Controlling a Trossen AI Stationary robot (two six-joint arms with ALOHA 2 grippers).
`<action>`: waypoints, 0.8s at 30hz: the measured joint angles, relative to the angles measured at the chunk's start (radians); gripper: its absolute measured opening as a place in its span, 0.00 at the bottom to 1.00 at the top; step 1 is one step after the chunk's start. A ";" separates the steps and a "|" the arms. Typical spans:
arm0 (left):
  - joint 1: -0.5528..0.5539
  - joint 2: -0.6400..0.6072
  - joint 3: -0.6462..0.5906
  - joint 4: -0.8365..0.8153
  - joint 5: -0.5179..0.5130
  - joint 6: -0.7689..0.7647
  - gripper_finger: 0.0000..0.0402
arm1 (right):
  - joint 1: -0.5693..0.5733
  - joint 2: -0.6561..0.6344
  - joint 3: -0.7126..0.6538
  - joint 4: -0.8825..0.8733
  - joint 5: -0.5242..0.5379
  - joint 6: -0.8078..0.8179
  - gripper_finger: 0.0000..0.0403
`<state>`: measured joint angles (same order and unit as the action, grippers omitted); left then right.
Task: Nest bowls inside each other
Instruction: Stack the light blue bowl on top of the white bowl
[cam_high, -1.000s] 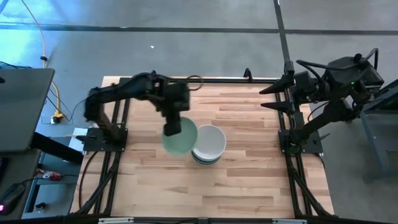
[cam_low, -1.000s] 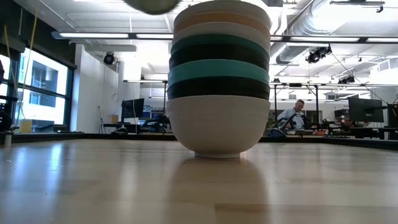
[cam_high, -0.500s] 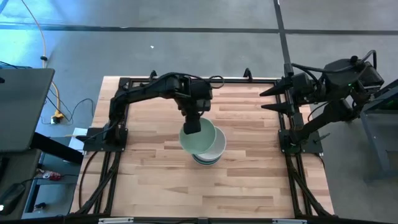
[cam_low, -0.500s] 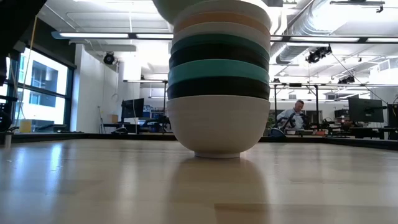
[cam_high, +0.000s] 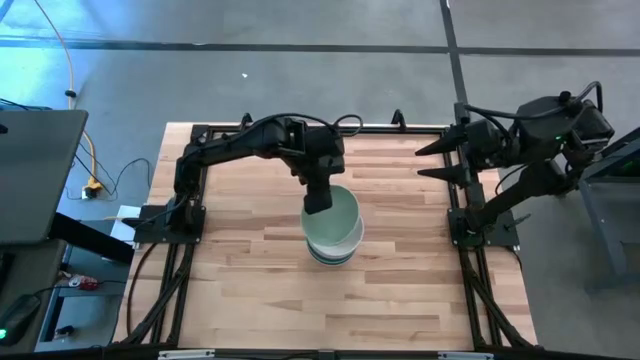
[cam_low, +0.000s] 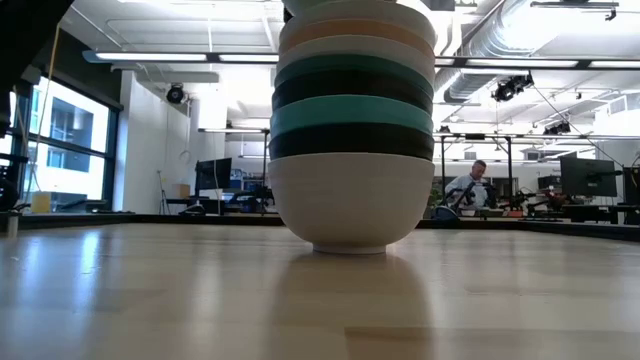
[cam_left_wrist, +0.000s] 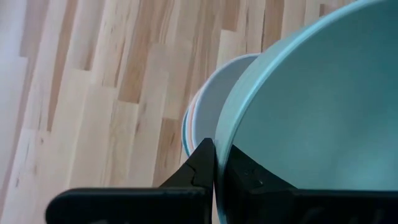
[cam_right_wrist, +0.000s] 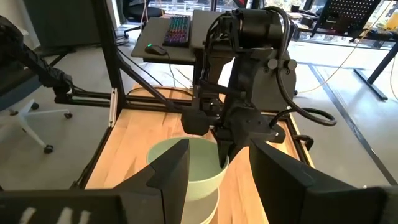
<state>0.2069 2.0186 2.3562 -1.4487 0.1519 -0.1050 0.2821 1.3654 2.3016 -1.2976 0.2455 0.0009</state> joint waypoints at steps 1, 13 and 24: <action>-0.001 0.000 0.000 -0.001 0.001 -0.007 0.00 | 0.000 0.002 0.000 0.000 0.001 0.001 0.40; -0.024 0.000 0.000 0.012 -0.007 -0.051 0.00 | 0.000 0.020 0.000 0.000 0.002 0.000 0.40; -0.063 0.058 0.000 0.054 -0.069 -0.062 0.00 | 0.000 0.038 0.000 0.000 0.000 0.019 0.40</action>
<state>0.1439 2.0768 2.3563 -1.3950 0.0830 -0.1668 0.2821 1.4036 2.3020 -1.2976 0.2460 0.0195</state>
